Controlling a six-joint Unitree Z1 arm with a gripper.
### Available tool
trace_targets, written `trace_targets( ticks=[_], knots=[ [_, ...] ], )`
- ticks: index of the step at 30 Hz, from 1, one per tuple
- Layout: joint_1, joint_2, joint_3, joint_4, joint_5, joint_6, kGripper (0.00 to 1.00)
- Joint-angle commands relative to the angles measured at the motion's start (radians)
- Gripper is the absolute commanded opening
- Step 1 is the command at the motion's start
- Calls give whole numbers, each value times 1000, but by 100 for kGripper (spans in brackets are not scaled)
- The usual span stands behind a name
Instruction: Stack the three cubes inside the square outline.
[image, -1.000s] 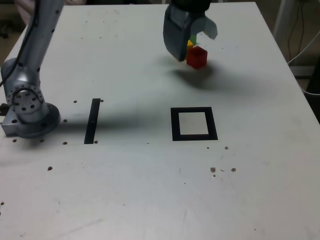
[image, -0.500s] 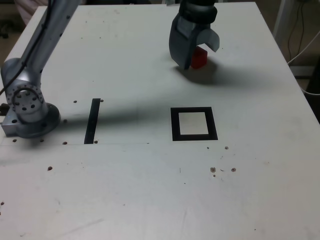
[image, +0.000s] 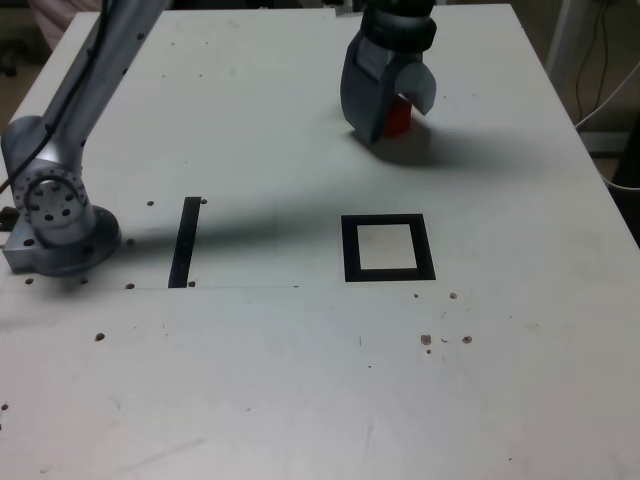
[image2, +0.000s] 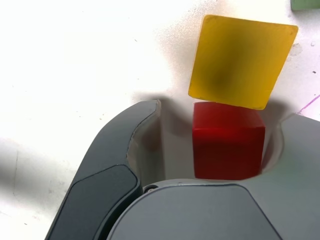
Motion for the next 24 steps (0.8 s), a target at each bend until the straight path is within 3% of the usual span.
trace_targets(
  ticks=[1, 6, 15, 24],
  knots=[
    [2, 11, -9, -9, 5, 4, 64],
    [2, 15, -12, -26, 10, 6, 59],
    [1, 14, -7, -48, 13, 6, 35],
    [-5, -22, 22, -58, 27, 18, 33]
  ],
)
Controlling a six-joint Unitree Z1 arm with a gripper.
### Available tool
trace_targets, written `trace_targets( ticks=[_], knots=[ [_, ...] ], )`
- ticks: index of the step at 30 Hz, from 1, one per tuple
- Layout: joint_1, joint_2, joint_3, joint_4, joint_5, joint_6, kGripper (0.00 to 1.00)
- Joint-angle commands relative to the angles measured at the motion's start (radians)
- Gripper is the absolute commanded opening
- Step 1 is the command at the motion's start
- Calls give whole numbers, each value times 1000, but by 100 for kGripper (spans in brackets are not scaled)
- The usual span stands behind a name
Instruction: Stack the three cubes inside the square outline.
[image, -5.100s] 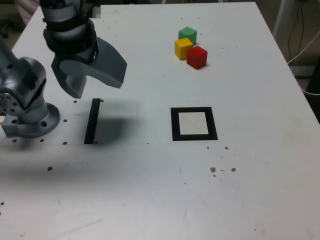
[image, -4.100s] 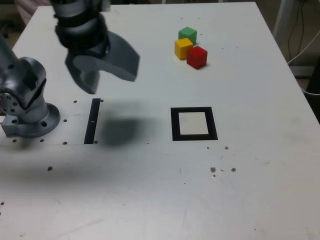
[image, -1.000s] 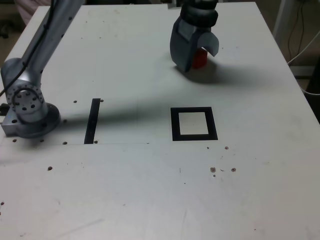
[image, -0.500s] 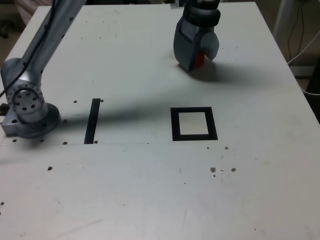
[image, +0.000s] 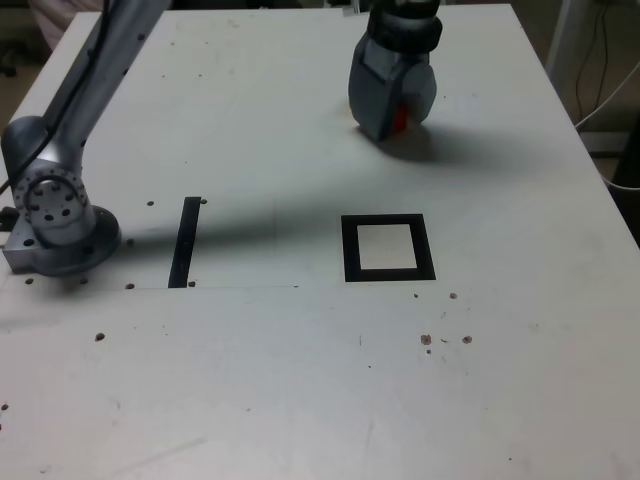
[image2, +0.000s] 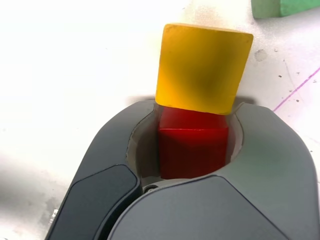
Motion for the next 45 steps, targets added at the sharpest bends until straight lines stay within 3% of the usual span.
trace_targets(
  ticks=[1, 9, 22, 34, 45],
  knots=[
    [-7, -36, 19, 2, 5, 9, 33],
    [-77, -209, 134, 2, 35, 15, 33],
    [-325, -378, 329, -48, 19, -30, 33],
    [-547, -372, 431, -129, 11, -142, 33],
    [-601, -316, 460, -186, -2, -173, 33]
  ],
)
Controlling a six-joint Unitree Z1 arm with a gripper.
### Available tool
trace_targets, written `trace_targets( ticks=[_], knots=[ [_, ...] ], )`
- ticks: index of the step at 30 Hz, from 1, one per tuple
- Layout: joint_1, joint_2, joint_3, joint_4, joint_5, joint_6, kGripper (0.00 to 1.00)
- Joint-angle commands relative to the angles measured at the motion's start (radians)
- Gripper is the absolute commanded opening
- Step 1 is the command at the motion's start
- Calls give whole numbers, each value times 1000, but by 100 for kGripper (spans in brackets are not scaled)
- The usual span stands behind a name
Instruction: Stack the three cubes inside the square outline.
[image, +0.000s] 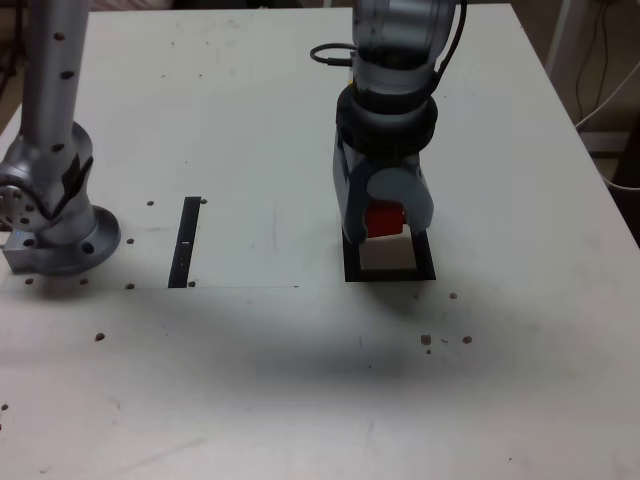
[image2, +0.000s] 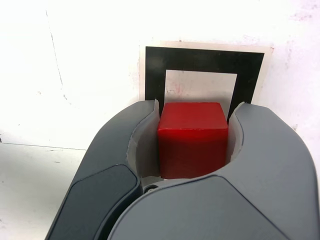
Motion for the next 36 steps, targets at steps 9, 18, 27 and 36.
trace_targets(
  ticks=[9, 18, 27, 36],
  knots=[
    [0, 43, 5, -22, -8, 8, 34],
    [3, 61, 22, -58, -22, 23, 50],
    [13, 66, 40, -87, -28, 25, 63],
    [15, 57, 71, -145, -32, 32, 95]
  ],
)
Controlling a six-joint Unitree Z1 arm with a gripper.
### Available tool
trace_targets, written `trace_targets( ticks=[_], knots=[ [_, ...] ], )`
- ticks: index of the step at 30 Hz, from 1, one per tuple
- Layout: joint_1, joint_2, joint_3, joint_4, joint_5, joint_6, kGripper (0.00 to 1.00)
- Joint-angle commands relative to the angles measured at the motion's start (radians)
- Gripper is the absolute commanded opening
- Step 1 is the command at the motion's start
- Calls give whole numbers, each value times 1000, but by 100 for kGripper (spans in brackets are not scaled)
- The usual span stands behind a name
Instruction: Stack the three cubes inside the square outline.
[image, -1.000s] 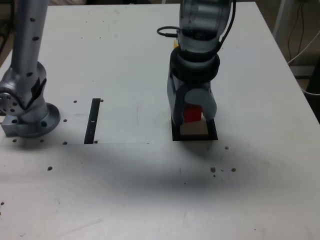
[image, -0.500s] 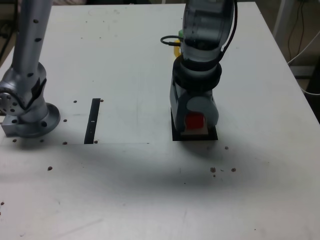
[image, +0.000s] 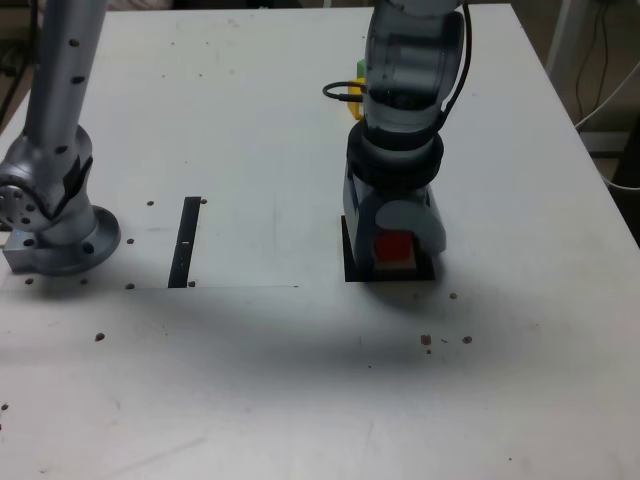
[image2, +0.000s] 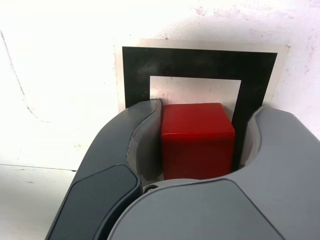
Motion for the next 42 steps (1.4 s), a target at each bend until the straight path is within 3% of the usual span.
trace_targets(
  ticks=[1, 10, 18, 26, 35, 42],
  knots=[
    [3, -8, 6, -11, -2, 1, 97],
    [9, -61, 7, 0, 34, 3, 99],
    [76, -111, -23, 87, 69, 69, 100],
    [218, -102, -86, 135, 68, 242, 100],
    [458, -67, -193, 174, 55, 477, 100],
    [574, -40, -245, 173, 51, 569, 99]
  ],
)
